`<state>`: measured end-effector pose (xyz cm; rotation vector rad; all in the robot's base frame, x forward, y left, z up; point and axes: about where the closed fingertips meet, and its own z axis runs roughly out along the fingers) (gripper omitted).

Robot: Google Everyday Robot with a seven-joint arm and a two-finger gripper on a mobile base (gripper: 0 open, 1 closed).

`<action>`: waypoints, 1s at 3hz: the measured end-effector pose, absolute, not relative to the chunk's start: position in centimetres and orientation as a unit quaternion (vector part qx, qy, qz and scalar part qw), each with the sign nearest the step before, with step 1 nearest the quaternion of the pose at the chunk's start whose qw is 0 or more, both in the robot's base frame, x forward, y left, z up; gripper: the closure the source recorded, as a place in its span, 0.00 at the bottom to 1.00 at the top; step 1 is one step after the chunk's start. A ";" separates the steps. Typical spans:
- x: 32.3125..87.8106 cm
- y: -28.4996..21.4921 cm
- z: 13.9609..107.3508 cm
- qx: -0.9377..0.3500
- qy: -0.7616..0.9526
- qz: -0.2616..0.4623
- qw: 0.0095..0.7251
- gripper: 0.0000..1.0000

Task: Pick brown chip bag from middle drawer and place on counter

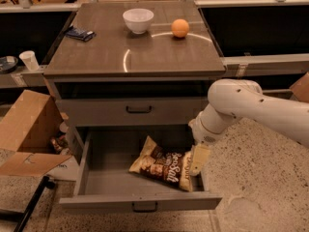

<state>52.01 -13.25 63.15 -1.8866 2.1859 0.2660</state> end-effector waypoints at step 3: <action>52.9 -11.5 54.5 -0.651 0.744 0.114 0.100 0.00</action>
Offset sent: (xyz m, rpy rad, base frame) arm 0.0136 0.0121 -0.0824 -0.0059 0.0625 0.0111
